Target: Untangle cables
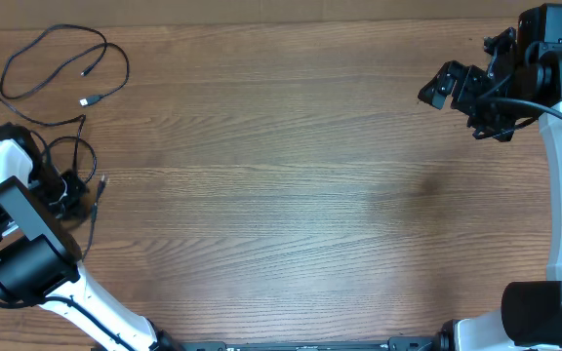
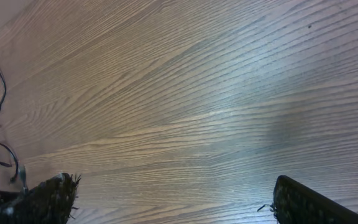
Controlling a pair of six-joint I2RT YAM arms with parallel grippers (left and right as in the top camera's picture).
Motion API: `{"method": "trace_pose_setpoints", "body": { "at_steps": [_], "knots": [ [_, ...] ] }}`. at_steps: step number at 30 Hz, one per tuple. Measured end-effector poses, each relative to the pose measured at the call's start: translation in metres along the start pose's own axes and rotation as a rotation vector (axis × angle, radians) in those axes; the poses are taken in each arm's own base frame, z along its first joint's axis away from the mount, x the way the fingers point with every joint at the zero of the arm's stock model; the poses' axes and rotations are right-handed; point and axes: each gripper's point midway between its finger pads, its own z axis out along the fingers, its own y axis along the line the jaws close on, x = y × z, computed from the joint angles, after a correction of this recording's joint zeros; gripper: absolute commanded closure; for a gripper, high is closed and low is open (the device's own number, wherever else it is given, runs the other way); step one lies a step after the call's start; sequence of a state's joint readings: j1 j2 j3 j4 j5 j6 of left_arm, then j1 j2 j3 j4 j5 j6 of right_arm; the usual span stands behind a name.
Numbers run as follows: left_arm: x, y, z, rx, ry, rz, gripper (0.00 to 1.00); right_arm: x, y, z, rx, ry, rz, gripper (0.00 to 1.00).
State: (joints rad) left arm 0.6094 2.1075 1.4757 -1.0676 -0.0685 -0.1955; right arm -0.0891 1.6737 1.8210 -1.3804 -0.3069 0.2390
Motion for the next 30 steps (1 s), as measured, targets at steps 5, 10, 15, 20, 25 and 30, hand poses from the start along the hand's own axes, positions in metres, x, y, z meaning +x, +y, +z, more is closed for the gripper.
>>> {"method": "trace_pose_setpoints", "body": {
  "at_steps": [5,10,15,20,25,30],
  "knots": [
    [0.0,0.023,0.0,-0.087,-0.001,-0.072,0.96,0.0,0.0,0.0,0.0,0.0,0.0,0.0],
    [0.0,0.04,0.001,-0.113,0.005,-0.121,0.96,0.0,0.0,0.0,0.0,0.0,0.0,0.0],
    [0.005,0.057,0.002,-0.123,0.029,-0.164,0.96,0.0,0.0,0.0,0.0,0.0,0.0,0.0],
    [0.003,0.065,0.003,-0.114,0.025,-0.192,0.96,0.0,0.0,0.0,0.0,0.0,0.0,0.0],
    [-0.008,0.059,0.0,-0.07,-0.01,-0.191,0.96,0.0,0.0,0.0,0.0,0.0,0.0,0.0],
    [-0.057,0.041,-0.034,0.042,-0.173,-0.156,0.96,0.0,0.0,0.0,0.0,0.0,0.0,0.0]
  ]
}}
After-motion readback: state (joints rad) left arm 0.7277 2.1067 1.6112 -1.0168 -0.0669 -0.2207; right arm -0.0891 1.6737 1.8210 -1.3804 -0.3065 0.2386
